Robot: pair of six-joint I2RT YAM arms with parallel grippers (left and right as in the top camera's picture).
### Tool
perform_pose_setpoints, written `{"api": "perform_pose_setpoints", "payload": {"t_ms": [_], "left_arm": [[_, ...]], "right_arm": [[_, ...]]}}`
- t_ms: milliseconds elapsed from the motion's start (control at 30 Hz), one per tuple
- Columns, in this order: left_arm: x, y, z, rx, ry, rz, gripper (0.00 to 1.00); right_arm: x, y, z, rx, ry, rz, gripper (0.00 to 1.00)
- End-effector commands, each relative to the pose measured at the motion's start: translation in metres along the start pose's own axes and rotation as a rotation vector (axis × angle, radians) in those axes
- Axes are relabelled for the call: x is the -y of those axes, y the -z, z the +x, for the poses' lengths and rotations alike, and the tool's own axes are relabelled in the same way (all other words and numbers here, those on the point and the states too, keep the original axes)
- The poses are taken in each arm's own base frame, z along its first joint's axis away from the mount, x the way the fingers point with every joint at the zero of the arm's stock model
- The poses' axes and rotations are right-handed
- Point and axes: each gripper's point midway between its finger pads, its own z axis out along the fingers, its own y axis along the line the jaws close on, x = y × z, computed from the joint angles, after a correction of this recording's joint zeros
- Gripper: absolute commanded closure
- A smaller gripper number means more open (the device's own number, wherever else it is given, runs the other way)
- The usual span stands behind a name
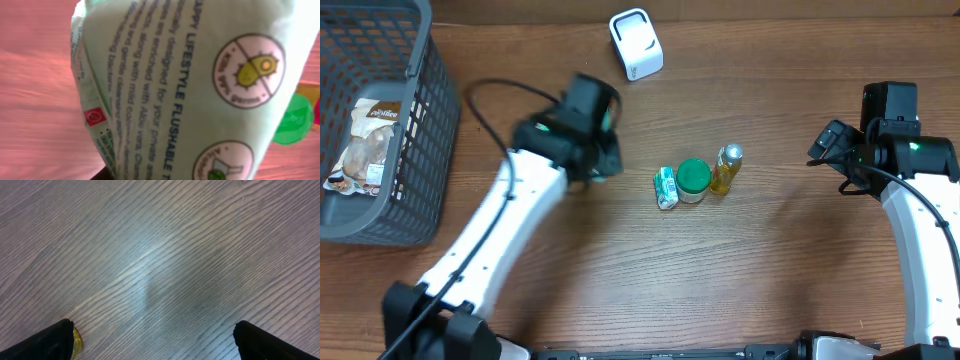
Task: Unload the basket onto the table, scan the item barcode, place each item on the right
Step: 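Carry the wipes packet to the table in front of the jar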
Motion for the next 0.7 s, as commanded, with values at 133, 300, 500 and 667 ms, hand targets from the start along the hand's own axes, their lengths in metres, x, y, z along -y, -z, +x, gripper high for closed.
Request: {"api": "perform_pose_setpoints", "payload": {"t_ms": [133,300,500,667], "left_arm": [[0.006,-0.066,0.061,-0.054,0.242,-0.125,0.8],[0.006,-0.092,0.074,-0.036,0.239,-0.205,0.8],[0.01,-0.117,0.081,-0.064,0.23,-0.213,0.73],[0.008,-0.12,0.082,-0.082,0.127,-0.22,0.35]], "right_arm": [[0.0,0.002,-0.004,0.014,-0.011,0.0,0.0],[0.0,0.002,-0.004,0.014,-0.011,0.0,0.0],[0.0,0.002,-0.004,0.014,-0.011,0.0,0.0],[0.0,0.002,-0.004,0.014,-0.011,0.0,0.0]]}}
